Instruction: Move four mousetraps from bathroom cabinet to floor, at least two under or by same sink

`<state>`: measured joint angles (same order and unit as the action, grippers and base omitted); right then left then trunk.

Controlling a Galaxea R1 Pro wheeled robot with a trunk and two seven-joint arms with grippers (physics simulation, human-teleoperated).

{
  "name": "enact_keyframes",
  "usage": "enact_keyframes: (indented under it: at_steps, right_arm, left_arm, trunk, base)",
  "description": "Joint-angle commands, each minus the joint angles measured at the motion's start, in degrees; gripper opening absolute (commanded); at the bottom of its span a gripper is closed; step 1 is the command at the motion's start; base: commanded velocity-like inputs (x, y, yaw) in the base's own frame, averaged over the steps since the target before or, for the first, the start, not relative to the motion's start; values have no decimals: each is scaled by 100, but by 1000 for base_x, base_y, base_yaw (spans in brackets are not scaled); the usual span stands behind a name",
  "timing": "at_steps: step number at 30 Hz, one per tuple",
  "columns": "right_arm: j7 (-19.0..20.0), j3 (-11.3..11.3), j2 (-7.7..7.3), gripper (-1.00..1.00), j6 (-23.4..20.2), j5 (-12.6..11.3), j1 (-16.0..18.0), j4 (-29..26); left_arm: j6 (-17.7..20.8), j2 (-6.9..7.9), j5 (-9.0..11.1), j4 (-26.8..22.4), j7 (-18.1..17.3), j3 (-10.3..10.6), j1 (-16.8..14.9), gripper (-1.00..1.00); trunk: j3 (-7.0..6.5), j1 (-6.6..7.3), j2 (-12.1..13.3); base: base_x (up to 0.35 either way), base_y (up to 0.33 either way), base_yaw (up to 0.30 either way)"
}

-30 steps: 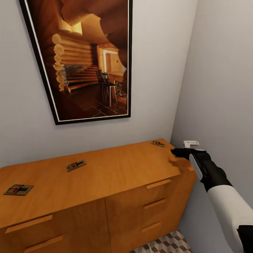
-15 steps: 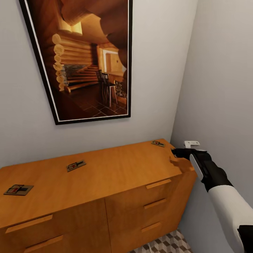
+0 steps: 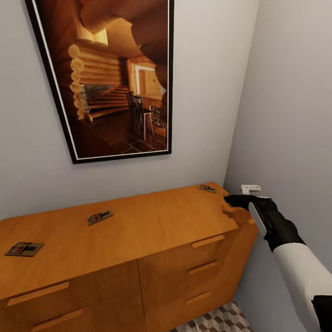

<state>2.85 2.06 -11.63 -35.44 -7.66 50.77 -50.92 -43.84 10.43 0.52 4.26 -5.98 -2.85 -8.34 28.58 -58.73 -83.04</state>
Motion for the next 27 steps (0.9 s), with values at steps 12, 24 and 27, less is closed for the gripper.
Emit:
enact_keyframes:
  at_steps: [12, 24, 27]
  right_arm:
    - [265, 1, -6, 100, -49, -41, 3, -6]
    - [285, -19, -8, 100, -95, -44, 3, -14]
    - [285, -23, -7, 100, -102, -54, 3, -14]
  left_arm:
    - [-28, -1, 7, 22, -43, -31, -10, 100]
    - [-28, -6, 8, 22, -43, -31, -10, 100]
    - [-28, -6, 6, 22, -43, -31, -10, 100]
  trunk:
    - [6, 0, -4]
    - [6, 0, -4]
    - [6, 0, -4]
  base:
    - [0, 0, 0]
    - [0, 0, 0]
    - [0, 0, 0]
